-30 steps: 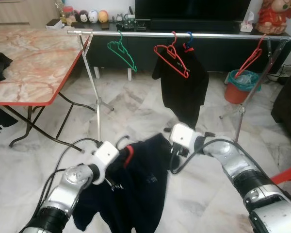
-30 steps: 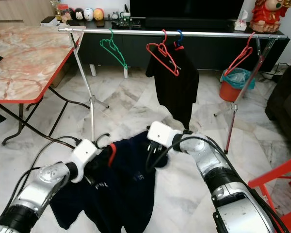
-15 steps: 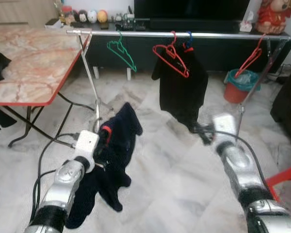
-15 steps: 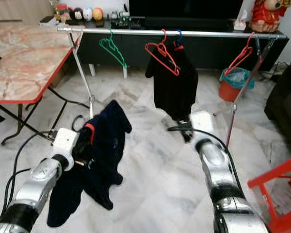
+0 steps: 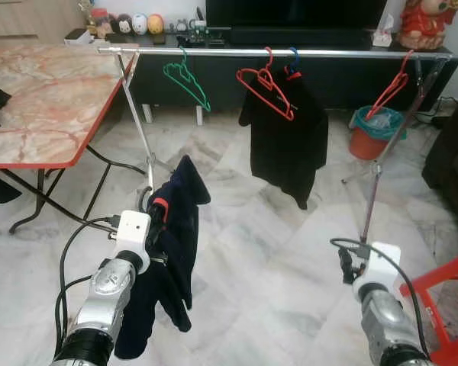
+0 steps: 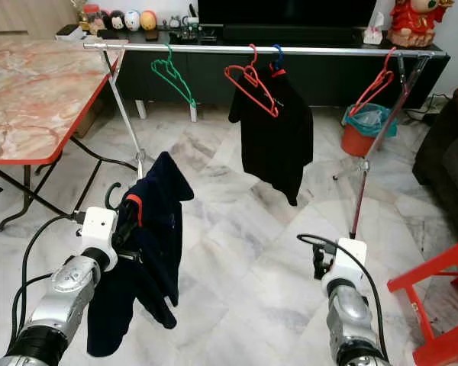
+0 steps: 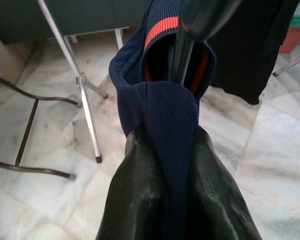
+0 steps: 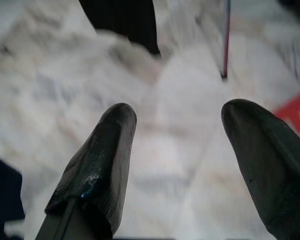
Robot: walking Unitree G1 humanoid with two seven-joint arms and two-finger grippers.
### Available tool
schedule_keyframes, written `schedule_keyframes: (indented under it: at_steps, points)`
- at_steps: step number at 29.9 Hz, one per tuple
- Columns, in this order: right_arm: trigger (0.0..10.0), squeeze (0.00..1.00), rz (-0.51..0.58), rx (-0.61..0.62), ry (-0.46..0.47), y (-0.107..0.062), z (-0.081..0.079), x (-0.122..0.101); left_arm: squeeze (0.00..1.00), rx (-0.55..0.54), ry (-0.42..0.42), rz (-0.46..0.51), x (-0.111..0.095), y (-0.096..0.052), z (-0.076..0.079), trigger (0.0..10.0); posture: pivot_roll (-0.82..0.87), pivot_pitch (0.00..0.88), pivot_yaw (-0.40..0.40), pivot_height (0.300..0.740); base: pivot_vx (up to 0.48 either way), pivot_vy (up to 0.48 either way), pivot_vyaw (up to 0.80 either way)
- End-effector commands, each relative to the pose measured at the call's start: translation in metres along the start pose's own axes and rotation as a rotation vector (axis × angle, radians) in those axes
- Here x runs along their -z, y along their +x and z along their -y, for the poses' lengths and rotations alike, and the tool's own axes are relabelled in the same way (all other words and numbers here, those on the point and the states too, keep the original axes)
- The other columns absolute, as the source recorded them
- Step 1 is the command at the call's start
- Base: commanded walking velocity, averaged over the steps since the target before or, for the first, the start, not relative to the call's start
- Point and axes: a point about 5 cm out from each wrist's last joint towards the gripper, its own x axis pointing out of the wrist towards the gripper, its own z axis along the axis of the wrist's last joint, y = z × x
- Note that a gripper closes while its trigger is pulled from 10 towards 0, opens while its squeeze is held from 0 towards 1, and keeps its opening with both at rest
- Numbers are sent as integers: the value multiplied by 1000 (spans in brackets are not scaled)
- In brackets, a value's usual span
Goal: Hang hanger
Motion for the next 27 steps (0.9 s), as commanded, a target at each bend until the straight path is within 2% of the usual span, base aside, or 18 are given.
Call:
schedule_keyframes:
  at_steps: [1,2,3,5,10,14,19,24,27]
  points:
    - [10000,0,-95,19,21,-7,4,23,0,-4,10,30,-5,3,1,10000,45,0,19,740,0,0,0]
    - [10000,0,-164,36,15,-14,5,40,0,0,0,33,-6,3,2,10000,36,0,20,740,259,0,0]
    - [10000,0,-164,36,15,-14,5,40,0,0,0,33,-6,3,2,10000,36,0,20,740,259,0,0]
    - [10000,0,-271,84,22,-24,8,64,0,3,9,29,-5,4,4,10000,44,0,15,740,304,0,0]
    - [10000,0,-361,92,18,-38,6,87,0,10,8,45,-10,7,6,10000,57,0,10,740,340,0,0]
    - [10000,0,-362,85,57,-38,4,89,0,12,5,47,-9,8,6,10000,54,0,12,740,356,0,0]
    - [10000,0,-391,63,42,-40,2,93,0,18,1,39,-7,9,9,10000,52,0,11,740,377,0,0]
    - [10000,0,-405,61,55,-41,4,94,0,31,2,42,-9,11,12,10000,61,0,9,740,384,0,0]
    - [10000,0,-416,61,65,-41,12,94,0,37,6,41,-9,12,12,10000,59,0,15,740,387,0,0]
